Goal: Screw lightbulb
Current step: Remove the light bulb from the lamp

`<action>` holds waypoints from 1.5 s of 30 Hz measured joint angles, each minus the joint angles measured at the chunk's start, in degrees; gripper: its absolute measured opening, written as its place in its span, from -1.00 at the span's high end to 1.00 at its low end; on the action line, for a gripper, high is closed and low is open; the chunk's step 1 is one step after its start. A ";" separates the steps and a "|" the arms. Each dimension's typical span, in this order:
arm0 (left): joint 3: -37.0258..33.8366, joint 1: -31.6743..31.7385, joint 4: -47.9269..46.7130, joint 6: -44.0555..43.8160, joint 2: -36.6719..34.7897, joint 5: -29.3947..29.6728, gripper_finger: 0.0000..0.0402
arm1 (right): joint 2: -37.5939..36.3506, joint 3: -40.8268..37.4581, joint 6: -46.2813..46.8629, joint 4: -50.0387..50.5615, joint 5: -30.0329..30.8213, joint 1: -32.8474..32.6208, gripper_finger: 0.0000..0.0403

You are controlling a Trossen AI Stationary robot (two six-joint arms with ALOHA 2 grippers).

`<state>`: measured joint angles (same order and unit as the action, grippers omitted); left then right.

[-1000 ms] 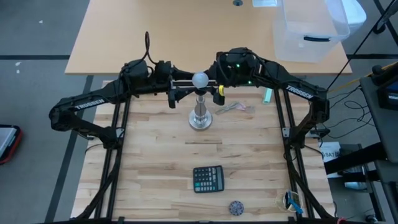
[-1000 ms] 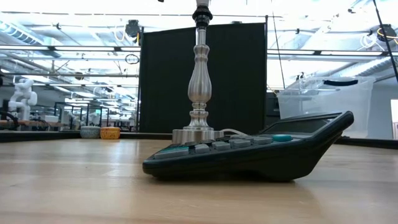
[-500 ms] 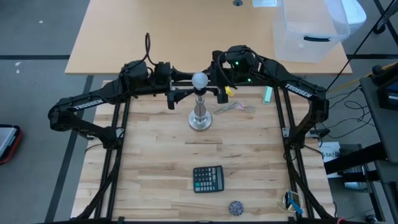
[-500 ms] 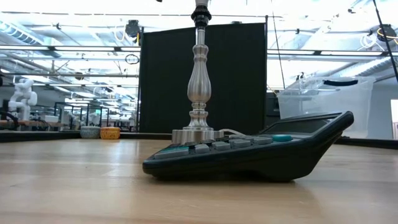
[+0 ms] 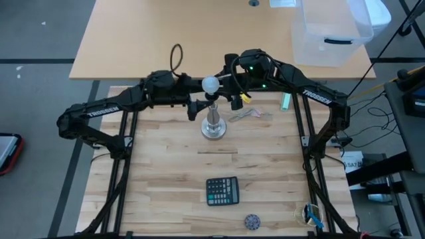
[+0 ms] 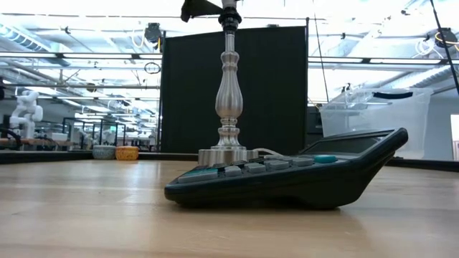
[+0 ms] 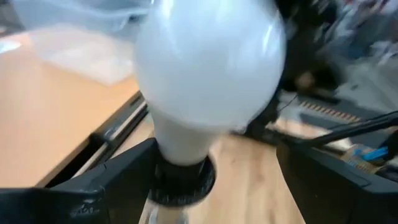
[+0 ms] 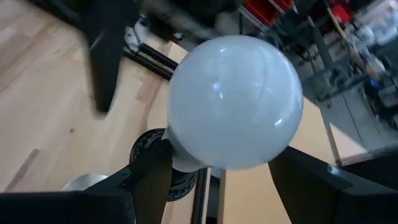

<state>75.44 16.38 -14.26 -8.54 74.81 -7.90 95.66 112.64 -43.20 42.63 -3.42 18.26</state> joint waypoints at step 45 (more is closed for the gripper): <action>0.00 0.04 3.20 2.71 -2.10 -4.88 -0.41 | 0.48 0.15 38.19 -2.93 -6.14 -3.13 -0.24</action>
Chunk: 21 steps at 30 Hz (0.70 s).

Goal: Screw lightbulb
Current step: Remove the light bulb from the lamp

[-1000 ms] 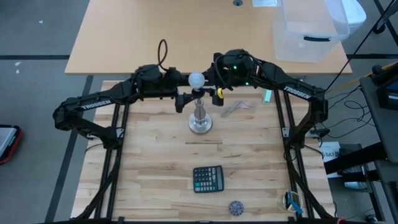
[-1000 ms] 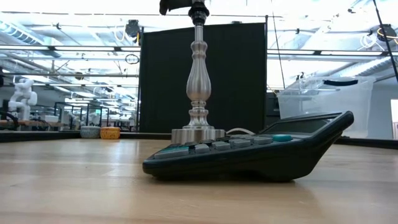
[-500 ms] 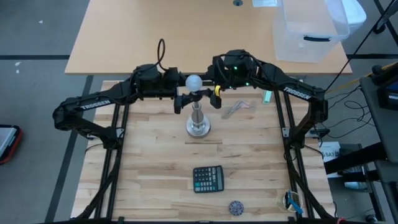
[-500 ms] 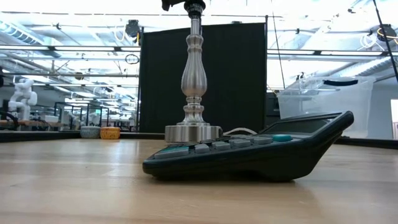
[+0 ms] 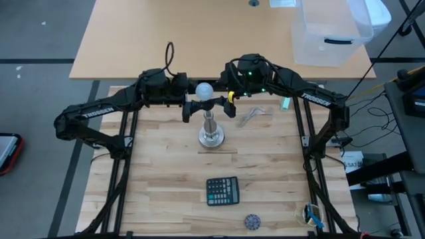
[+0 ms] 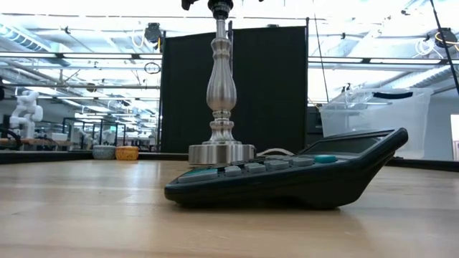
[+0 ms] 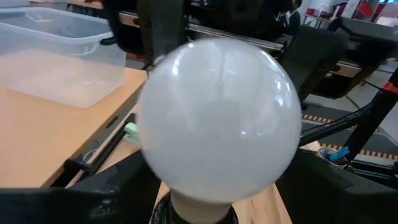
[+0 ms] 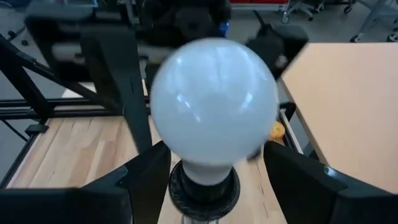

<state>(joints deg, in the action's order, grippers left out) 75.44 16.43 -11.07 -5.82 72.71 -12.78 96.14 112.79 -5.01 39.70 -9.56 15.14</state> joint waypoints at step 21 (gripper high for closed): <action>0.02 0.76 -4.63 0.10 -3.03 3.34 -0.40 | 0.26 0.02 0.19 9.76 0.50 -0.35 -0.24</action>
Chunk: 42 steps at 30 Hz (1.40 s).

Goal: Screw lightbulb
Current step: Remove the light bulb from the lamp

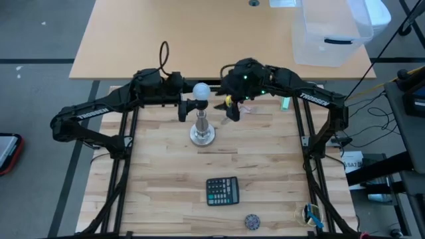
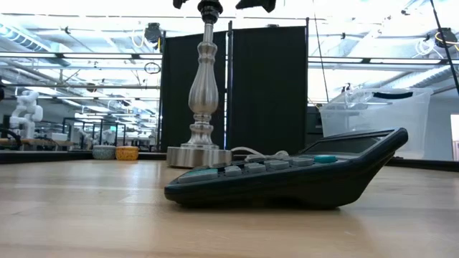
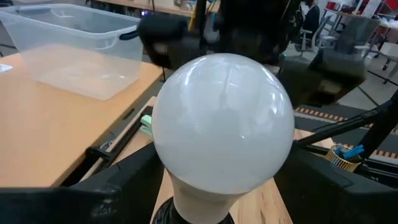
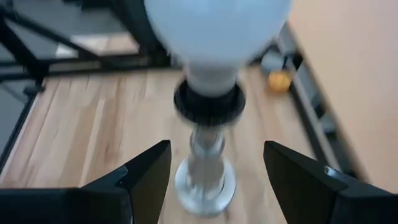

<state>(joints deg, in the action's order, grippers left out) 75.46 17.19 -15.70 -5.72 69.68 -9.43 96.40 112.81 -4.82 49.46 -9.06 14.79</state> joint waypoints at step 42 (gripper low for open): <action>0.09 -0.33 0.04 -0.01 0.06 2.88 -0.40 | 0.44 -32.79 13.12 -49.95 16.34 -3.43 0.48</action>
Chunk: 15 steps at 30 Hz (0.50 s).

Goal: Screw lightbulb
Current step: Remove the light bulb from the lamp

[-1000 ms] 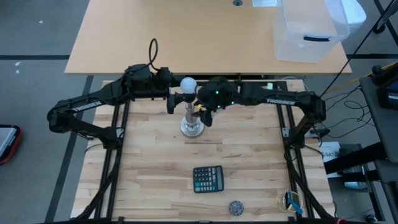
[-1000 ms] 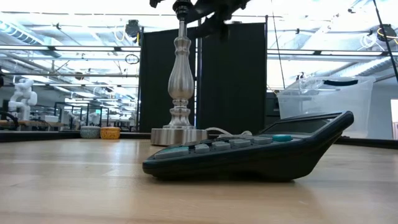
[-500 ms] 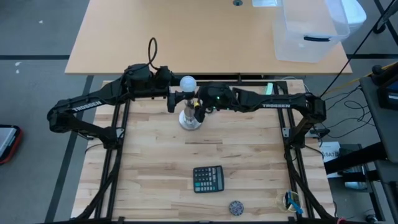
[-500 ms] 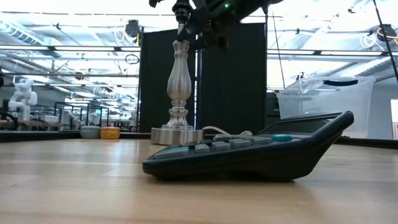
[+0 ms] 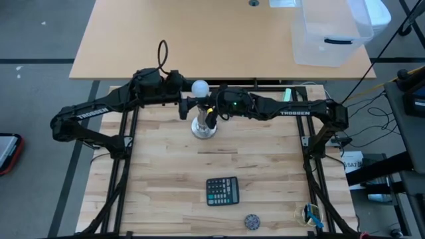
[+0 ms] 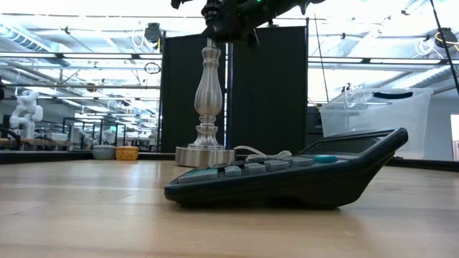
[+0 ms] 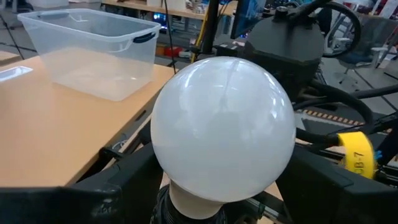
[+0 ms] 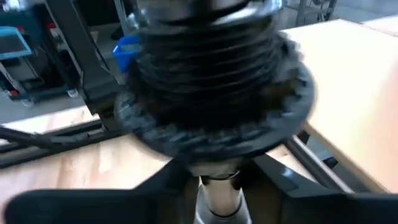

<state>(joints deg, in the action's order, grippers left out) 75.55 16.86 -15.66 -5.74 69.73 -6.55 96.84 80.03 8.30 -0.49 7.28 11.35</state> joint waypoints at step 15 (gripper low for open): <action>0.00 -1.01 -0.21 -3.76 0.00 6.70 -0.27 | -0.04 0.00 -1.83 0.43 0.79 -0.92 0.65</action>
<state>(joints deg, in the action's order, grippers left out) 75.55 15.86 -15.87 -9.50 69.73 0.15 96.79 80.03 6.47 -0.06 8.07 10.44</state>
